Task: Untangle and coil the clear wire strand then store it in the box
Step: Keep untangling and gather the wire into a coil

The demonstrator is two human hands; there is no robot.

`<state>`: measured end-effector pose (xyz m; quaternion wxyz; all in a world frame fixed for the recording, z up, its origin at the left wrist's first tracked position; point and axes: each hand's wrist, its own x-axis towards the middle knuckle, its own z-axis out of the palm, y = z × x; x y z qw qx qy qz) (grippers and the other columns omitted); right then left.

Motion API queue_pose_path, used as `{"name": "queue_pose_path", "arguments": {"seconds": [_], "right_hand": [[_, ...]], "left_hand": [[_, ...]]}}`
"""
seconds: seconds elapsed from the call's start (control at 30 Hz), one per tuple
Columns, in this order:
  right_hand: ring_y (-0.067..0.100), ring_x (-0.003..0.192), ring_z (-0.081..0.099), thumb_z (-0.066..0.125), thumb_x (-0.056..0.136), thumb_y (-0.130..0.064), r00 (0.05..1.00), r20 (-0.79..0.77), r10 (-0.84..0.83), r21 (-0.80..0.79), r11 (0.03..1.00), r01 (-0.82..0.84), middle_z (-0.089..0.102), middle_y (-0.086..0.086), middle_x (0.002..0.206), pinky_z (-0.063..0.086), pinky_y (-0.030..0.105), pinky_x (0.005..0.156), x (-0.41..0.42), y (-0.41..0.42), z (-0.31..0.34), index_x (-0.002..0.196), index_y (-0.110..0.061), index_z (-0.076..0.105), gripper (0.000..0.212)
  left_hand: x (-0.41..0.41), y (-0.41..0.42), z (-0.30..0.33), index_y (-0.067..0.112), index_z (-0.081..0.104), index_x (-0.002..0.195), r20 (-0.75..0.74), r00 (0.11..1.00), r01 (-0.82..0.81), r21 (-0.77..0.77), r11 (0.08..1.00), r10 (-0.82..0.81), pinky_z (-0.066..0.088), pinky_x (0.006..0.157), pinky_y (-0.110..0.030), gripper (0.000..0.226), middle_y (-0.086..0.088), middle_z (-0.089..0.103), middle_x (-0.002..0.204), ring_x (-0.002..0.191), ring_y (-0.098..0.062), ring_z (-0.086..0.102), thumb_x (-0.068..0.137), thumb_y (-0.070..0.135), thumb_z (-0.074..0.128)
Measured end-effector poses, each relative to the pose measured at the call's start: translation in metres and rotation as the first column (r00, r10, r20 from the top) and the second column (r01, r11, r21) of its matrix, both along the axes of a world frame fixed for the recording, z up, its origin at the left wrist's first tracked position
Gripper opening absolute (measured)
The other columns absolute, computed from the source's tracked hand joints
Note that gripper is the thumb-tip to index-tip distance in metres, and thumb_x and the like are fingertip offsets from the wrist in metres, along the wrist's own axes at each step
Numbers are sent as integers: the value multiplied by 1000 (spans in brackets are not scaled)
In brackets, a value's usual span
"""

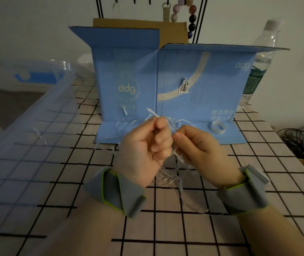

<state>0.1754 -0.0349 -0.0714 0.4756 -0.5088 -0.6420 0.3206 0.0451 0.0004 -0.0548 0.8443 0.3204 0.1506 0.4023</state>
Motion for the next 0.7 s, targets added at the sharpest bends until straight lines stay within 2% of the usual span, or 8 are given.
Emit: {"name": "queue_pose_path", "arguments": {"seconds": [0.1,0.17,0.23,0.33,0.4,0.5,0.6,0.7], "right_hand": [[3,41,40,40,88,-28,992,-108,70,-61,995,-77,56,-6,54,34,12,44,-4,-1,-1,69,-15,49,26],[4,41,42,35,91,-30,992,-60,112,-103,988,-118,59,-1,59,36,14,44,-4,-2,0,75,-15,53,28],[3,44,43,39,95,-28,995,38,94,-121,989,-88,56,-2,56,35,11,47,1,-1,0,77,-19,57,27],[3,43,41,46,94,-19,992,126,-20,-116,993,35,47,-7,46,32,10,48,13,1,1,71,-18,59,26],[4,43,39,51,91,-19,978,142,-155,-48,985,163,44,-9,45,31,11,47,21,2,3,68,-17,59,24],[7,51,45,57,89,-22,918,212,-336,162,938,306,53,-2,54,36,13,49,29,2,7,72,-18,61,18],[7,58,54,47,89,-39,860,445,-250,236,959,157,63,-1,65,44,17,55,27,-1,5,80,-17,65,30],[13,67,60,32,86,-43,681,727,-92,143,990,-19,66,-4,74,51,38,57,14,-4,-5,86,-21,65,40]], "left_hand": [[-4,4,1,18,38,64,-31,999,-34,-12,999,34,12,37,-15,31,2,61,58,32,-1,25,93,22,28],[-9,8,3,17,34,63,-28,996,-80,-10,997,80,15,35,-13,35,-3,69,71,30,-2,27,96,22,24],[-15,13,7,16,34,59,49,991,-124,-31,992,126,30,34,-11,38,-8,72,82,33,-3,40,96,21,25],[-23,17,13,16,38,54,177,964,-193,-47,980,198,59,63,-30,46,-13,73,89,70,-17,71,97,20,24],[-26,20,14,17,40,52,189,953,-237,-24,971,238,57,78,-44,49,-12,73,91,89,-24,71,98,21,22],[-30,22,15,17,42,54,207,934,-294,-15,956,291,55,83,-45,48,-13,72,98,99,-27,68,98,19,23],[-31,21,18,15,40,60,240,907,-340,-63,938,345,57,80,-39,39,-15,71,102,98,-26,68,96,16,28],[-25,21,14,15,39,62,173,903,-396,-23,918,394,55,85,-40,38,-14,69,108,103,-25,66,98,20,27]]}}
